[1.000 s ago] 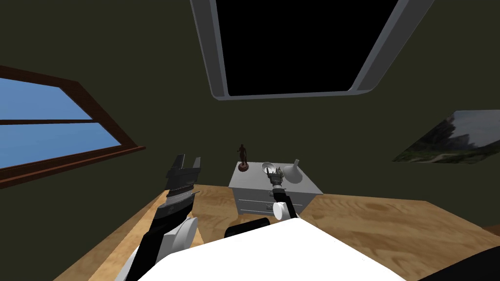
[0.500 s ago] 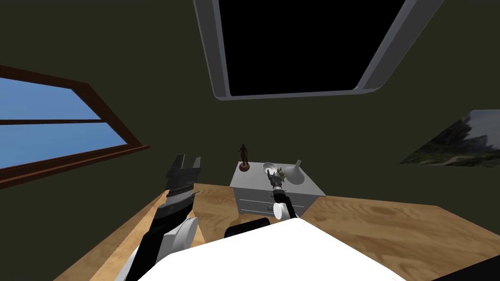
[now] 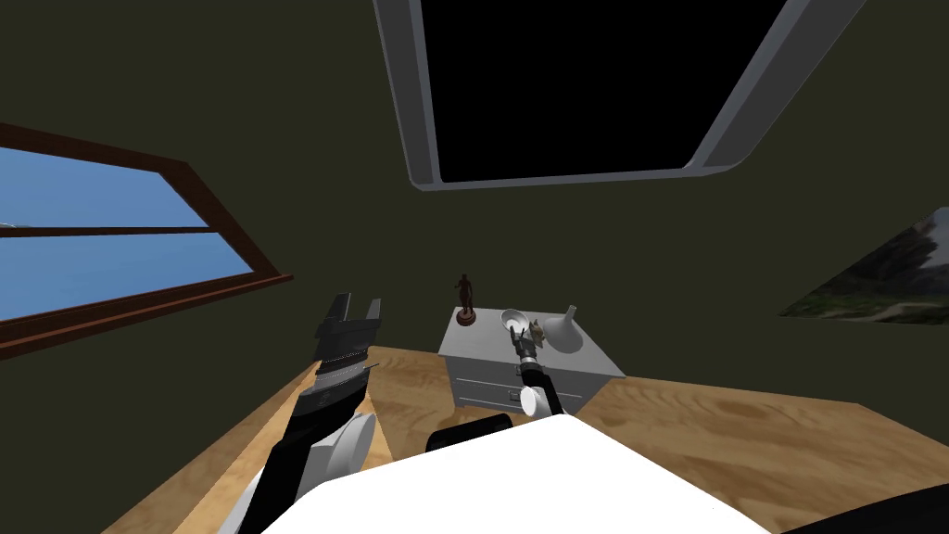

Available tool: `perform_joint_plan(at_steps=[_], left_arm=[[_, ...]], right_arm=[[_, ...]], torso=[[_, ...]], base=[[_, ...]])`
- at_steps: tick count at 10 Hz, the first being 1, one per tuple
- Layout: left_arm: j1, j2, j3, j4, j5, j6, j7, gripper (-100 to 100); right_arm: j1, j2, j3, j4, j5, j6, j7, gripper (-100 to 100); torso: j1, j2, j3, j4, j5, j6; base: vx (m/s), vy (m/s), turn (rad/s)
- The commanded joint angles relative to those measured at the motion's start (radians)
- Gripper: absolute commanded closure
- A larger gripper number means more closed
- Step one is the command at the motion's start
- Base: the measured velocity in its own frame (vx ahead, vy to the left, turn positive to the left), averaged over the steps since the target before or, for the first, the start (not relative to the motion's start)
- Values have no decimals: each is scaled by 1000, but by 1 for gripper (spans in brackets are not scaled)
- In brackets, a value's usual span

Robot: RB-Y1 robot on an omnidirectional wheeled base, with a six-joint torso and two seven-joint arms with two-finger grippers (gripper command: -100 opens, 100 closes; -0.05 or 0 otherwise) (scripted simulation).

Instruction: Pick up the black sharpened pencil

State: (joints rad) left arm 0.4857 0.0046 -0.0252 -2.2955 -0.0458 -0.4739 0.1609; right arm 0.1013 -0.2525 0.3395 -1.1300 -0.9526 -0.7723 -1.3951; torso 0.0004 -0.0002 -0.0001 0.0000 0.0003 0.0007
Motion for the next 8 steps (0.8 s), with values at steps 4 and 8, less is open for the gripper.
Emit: perform_joint_plan(at_steps=[4,8], left_arm=[[0,0,0,0,0,0,0,0],[0,0,0,0,0,0,0,0]], right_arm=[[-26,-19,21,87,-53,-17,-89,-100],[50,41,-59,13,-30,-28,-64,-100]], torso=[[0,0,0,0,0,0],[-2,0,0,0,0,-1]], base=[[3,5,29],[2,-26,199]])
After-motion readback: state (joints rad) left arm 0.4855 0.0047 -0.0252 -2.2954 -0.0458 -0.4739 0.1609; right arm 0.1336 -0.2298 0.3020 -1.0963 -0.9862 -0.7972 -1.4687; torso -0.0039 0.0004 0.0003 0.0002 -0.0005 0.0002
